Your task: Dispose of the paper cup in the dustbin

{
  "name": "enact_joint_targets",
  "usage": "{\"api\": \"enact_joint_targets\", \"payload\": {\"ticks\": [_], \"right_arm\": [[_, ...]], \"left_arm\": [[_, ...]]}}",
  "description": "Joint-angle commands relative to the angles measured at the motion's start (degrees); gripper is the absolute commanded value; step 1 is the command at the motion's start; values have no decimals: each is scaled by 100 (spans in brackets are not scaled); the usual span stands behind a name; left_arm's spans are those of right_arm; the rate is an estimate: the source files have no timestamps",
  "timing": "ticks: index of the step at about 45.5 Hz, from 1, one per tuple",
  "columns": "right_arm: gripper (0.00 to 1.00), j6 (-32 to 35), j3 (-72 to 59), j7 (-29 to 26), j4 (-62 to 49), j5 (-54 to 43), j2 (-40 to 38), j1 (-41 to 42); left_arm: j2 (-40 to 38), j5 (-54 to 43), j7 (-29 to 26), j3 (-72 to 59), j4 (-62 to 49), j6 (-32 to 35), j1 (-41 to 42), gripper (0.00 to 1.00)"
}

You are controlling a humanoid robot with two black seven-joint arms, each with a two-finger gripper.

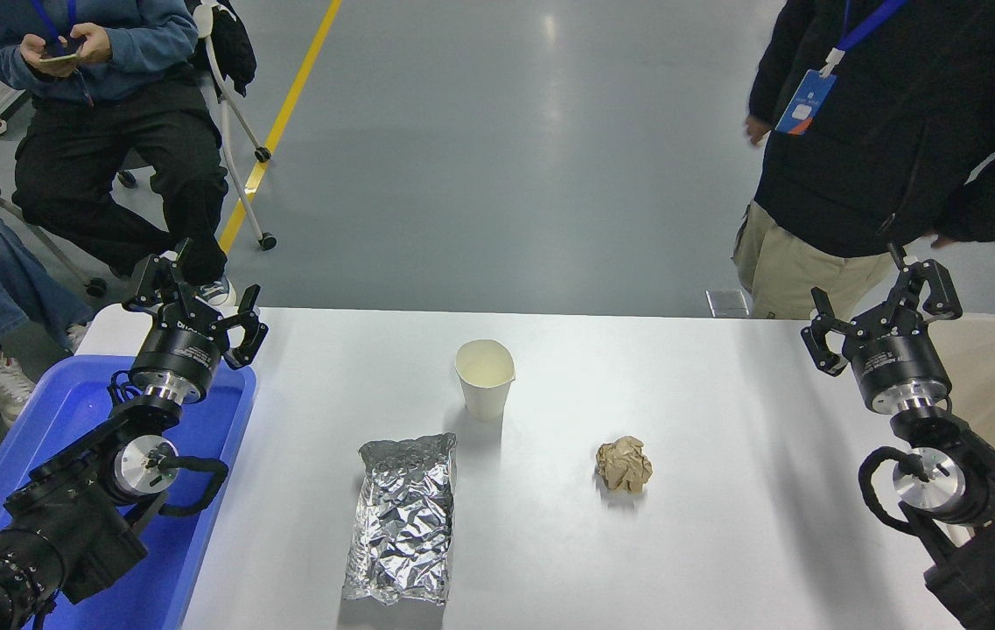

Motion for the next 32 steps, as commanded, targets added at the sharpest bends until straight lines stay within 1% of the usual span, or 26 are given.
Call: {"api": "enact_joint_targets", "payload": {"ticks": [1, 16, 20, 26, 32], "right_arm": [[99, -46, -23, -9, 26, 0, 5, 20], [99, -196, -128, 0, 53, 9, -48, 90], [99, -205, -172, 0, 298, 0, -126, 99], [99, -529, -716, -17, 1010, -246, -521, 161], [99, -837, -1366, -17, 1134, -790, -636, 600]], "left_arm": [[0, 0, -9, 0, 0, -4, 5, 100], [0, 0, 0, 0, 0, 4, 5, 100], [0, 0, -9, 0, 0, 4, -4, 100], [0, 0, 0, 0, 0, 4, 5, 100], [0, 0, 0, 0, 0, -4, 5, 100]]}}
